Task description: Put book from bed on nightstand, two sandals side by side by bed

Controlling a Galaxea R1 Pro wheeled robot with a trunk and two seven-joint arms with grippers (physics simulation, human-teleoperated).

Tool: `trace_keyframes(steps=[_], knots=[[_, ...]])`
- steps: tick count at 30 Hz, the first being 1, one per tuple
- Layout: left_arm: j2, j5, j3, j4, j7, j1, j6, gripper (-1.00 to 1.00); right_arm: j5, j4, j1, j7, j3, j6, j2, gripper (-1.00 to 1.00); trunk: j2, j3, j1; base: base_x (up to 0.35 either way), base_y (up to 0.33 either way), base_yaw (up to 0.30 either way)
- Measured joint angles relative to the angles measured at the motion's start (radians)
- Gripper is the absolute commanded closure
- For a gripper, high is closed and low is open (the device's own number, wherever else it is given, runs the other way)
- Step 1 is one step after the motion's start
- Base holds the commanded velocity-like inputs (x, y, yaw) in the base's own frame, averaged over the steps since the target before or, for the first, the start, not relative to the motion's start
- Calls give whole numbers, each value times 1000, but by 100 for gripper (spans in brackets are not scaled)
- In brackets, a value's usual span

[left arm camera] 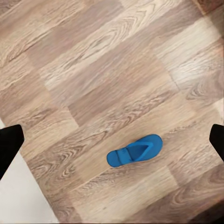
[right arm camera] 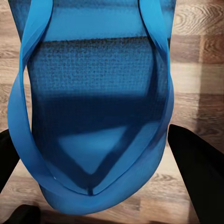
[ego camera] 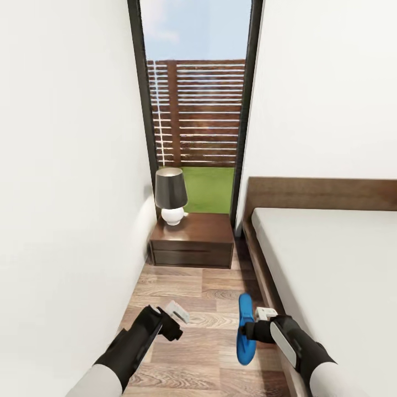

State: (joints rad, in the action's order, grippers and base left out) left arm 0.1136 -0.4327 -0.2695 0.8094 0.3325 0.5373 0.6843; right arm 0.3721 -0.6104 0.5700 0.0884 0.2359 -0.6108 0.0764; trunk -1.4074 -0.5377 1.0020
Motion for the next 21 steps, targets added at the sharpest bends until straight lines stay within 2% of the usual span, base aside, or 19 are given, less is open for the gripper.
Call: trace_keyframes(steps=[1,2,4,5,7,9,11,13,21], knots=[[12,-46,-5,-15,13,6,2,-100,0,-3,0,0,0,-2,0,100,0,0,0,0,0,0],[17,-74,-8,-22,18,9,3,-100,0,-4,0,0,0,-3,0,100,0,0,0,0,0,0],[30,-192,-27,-51,32,14,6,-100,0,-6,0,0,0,-4,0,100,0,0,0,0,0,0],[32,-224,-32,-59,35,15,7,-100,0,-7,0,0,0,-4,0,100,0,0,0,0,0,0],[42,-329,-46,-82,45,16,8,-100,0,-7,0,-1,0,-5,-1,100,0,0,0,0,0,0],[57,-374,-52,-91,51,17,9,-100,0,-8,0,-1,0,-5,-1,100,0,0,0,0,0,0],[61,-403,-56,-97,56,17,9,-100,1,-7,0,-1,0,-5,-1,100,0,0,0,0,0,0],[61,-415,-58,-99,58,17,9,-100,0,-8,0,-1,0,-5,-2,100,0,0,0,0,0,0],[61,-422,-60,-100,60,17,7,-100,0,-8,0,-1,1,-5,-3,100,0,0,0,0,0,0]])
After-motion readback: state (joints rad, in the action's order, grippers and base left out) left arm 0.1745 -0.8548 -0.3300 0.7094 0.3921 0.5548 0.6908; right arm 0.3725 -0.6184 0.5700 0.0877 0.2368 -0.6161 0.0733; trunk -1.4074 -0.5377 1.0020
